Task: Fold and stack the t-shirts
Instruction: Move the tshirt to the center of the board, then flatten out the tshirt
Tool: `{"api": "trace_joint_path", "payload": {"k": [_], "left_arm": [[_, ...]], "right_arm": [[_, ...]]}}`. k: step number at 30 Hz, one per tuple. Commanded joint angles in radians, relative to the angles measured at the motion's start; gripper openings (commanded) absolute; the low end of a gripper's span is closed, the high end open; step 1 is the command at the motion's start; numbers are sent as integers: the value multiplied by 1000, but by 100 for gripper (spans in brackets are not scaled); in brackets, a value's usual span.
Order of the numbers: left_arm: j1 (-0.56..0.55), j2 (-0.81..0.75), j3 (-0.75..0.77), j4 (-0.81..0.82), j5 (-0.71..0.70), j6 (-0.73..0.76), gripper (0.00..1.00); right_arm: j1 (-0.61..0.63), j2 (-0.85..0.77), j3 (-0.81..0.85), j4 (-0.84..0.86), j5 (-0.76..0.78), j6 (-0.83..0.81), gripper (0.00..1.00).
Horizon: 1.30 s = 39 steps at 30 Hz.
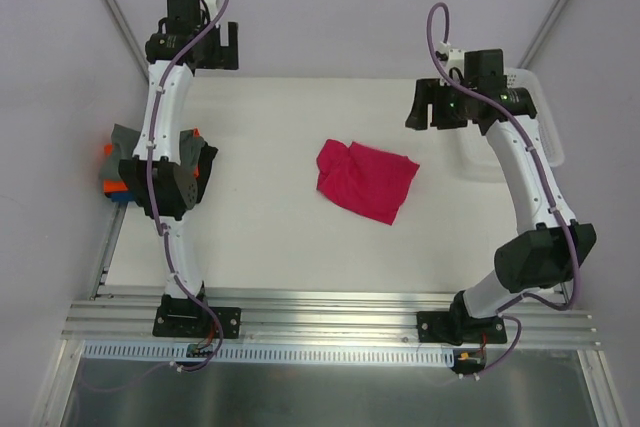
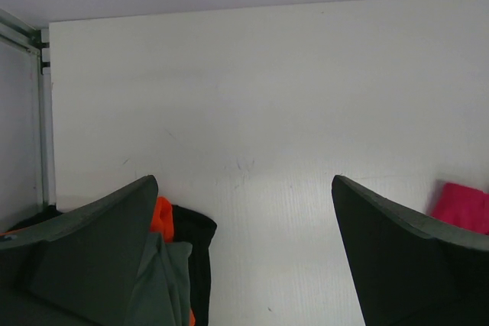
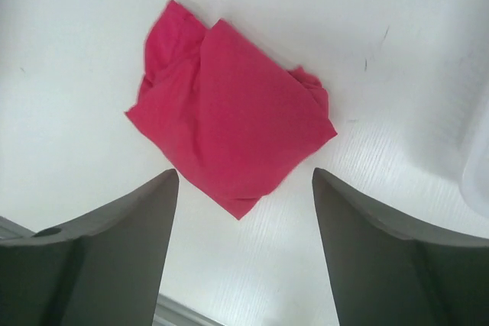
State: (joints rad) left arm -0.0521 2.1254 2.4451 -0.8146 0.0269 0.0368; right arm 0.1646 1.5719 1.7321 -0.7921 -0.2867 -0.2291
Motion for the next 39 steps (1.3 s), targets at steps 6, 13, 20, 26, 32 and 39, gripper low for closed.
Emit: {"api": "trace_joint_path", "payload": {"k": [6,13,20,26,32,39], "left_arm": [[-2,10,45,35,116,-66,99],[-11,5,19,38,171,-61,99],[-18,-31,-24,35,176,-46,99],[-18,-36,-55,37,134,-9,99],[-18,-25,-63,37,140,-15,99],[-18,-12,-51,37,157,-28,99]], "right_arm": [[33,132,-20,7,31,-53,75],[70,456,199,-4,-29,-52,75],[50,661,375,-1,-34,-33,77],[59,723,348,-1,-91,-4,79],[69,720,305,-9,-114,-10,79],[90,726,271,-13,-158,0,77]]}}
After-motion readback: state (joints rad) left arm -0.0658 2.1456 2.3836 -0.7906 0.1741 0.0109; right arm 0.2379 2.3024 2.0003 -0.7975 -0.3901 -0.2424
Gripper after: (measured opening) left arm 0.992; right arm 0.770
